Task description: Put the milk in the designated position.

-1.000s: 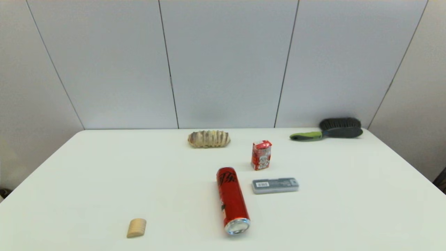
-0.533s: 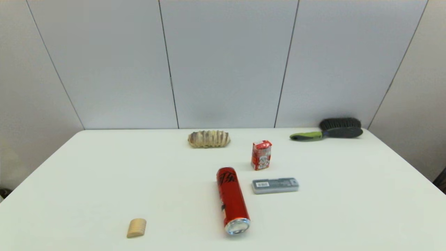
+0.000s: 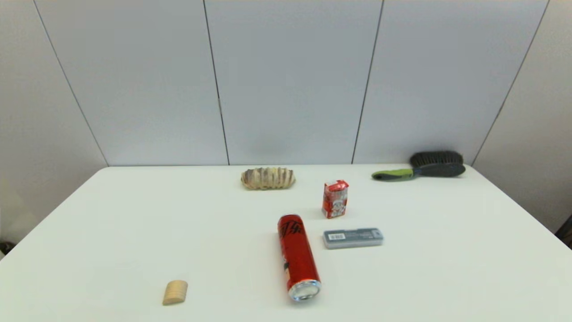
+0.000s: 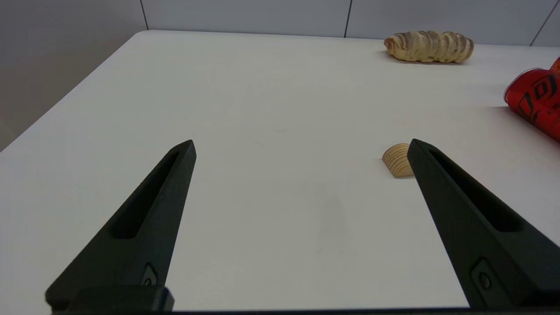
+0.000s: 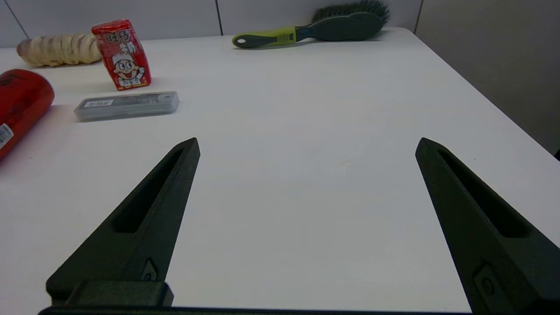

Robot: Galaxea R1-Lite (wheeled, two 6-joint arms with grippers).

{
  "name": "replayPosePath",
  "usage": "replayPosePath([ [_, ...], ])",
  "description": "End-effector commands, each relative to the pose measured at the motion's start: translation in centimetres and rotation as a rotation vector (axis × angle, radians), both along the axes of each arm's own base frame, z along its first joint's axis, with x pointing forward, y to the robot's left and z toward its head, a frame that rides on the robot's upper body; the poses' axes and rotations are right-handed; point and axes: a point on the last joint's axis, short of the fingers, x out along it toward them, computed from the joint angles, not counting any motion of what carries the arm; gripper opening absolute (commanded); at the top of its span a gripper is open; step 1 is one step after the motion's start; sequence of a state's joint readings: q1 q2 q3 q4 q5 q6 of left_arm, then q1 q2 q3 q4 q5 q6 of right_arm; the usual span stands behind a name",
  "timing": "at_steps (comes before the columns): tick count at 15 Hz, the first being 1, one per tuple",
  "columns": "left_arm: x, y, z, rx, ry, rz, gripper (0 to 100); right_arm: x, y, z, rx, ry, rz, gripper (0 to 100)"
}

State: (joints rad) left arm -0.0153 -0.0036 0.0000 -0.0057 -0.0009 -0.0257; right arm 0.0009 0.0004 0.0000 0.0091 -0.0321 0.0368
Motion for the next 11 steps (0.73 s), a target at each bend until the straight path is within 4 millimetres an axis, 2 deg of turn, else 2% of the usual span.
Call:
replayPosePath([
  [1, 0.05, 0.0, -0.07, 0.0, 0.006, 0.001, 100, 0.0, 0.0, 0.0, -0.006, 0.0, 0.001, 100],
  [11, 0.05, 0.0, -0.07, 0.0, 0.006, -0.001, 100, 0.0, 0.0, 0.0, 0.002, 0.0, 0.001, 100],
])
